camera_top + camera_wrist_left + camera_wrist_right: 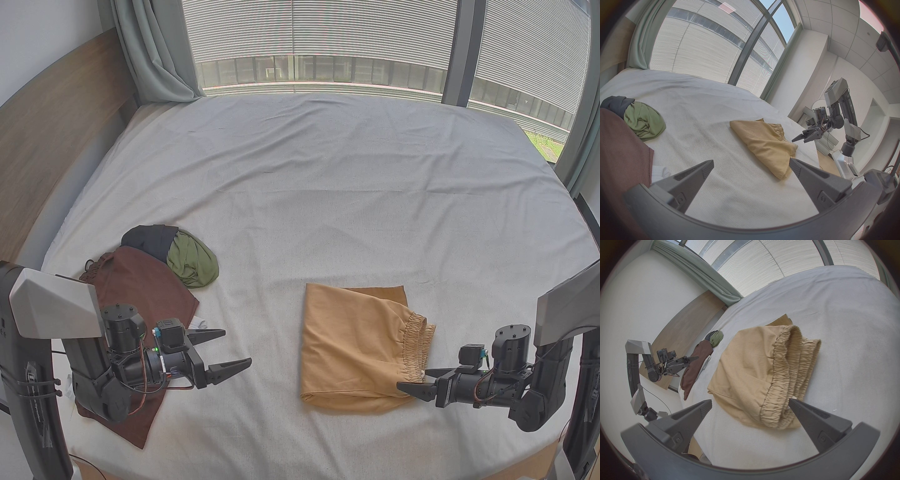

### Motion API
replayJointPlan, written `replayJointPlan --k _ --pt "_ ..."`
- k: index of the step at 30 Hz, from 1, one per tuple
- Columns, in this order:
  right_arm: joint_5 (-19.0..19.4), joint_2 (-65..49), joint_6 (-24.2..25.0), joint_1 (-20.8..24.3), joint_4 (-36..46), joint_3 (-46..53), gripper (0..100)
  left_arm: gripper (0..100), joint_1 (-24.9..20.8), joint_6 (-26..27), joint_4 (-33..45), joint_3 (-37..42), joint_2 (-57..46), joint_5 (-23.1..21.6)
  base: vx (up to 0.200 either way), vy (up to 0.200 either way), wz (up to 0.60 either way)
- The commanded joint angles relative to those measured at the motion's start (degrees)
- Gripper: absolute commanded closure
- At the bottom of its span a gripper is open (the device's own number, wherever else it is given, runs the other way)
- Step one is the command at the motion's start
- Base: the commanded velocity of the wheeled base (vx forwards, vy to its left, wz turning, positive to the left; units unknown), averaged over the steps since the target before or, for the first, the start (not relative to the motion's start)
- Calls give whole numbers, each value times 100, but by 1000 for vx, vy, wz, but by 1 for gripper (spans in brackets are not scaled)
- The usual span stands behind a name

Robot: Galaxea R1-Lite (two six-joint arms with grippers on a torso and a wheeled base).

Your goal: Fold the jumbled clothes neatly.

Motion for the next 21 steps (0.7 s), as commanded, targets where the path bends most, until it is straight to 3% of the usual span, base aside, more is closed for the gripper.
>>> replayJointPlan --k 1,21 --pt "-8 4 -18 -126 -14 47 0 0 -23 -31 3 38 3 0 0 0 0" --pt "-26 795 34 -284 -14 -235 0 0 -41 39 -6 29 161 0 0 0 0"
